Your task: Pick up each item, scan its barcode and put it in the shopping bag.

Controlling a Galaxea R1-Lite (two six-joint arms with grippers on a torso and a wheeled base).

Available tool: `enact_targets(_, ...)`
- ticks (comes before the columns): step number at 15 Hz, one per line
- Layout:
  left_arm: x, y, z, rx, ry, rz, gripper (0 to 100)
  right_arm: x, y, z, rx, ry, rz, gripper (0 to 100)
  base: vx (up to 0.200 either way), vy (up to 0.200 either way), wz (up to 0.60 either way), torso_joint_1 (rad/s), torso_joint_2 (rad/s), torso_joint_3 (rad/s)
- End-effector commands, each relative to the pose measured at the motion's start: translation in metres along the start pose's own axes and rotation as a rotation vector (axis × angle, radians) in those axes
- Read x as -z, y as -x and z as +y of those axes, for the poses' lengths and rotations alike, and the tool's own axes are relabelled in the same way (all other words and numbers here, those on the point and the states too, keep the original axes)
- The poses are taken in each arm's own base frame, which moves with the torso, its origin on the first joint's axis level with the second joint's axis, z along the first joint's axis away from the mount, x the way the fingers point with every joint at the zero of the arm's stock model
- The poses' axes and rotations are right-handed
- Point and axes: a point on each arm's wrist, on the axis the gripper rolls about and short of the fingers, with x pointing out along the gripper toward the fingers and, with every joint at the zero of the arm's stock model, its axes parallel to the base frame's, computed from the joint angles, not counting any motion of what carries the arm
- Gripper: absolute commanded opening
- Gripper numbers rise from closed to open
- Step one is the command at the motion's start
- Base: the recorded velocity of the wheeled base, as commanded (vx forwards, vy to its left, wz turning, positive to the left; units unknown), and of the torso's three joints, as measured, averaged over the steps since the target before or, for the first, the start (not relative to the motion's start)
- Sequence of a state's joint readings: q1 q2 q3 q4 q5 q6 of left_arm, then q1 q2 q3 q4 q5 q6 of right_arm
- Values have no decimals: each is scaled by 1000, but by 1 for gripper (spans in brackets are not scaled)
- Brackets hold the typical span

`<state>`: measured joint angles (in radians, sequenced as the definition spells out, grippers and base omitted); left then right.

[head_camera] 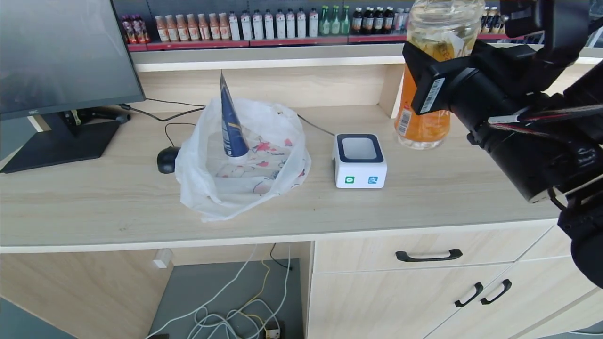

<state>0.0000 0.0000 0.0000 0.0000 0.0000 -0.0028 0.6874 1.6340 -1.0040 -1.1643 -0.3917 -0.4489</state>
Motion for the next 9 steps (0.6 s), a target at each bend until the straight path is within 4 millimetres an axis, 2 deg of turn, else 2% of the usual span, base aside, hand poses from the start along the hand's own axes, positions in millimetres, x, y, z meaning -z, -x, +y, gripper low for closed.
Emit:
enact_targets(1, 0, 0, 0, 0, 0, 0, 100, 1, -21, 20, -42, 59, -7, 0, 0, 0, 0, 0, 0, 0)
enact_targets(3, 0, 0, 0, 0, 0, 0, 100, -2, -28, 24, -43, 174, -16, 0, 0, 0, 0, 0, 0, 0)
enact_targets(6, 0, 0, 0, 0, 0, 0, 100, 0, -33, 39, -75, 245, -10, 0, 0, 0, 0, 0, 0, 0)
enact_targets(9, 0, 0, 0, 0, 0, 0, 100, 1, -36, 42, -81, 376, -11, 0, 0, 0, 0, 0, 0, 0)
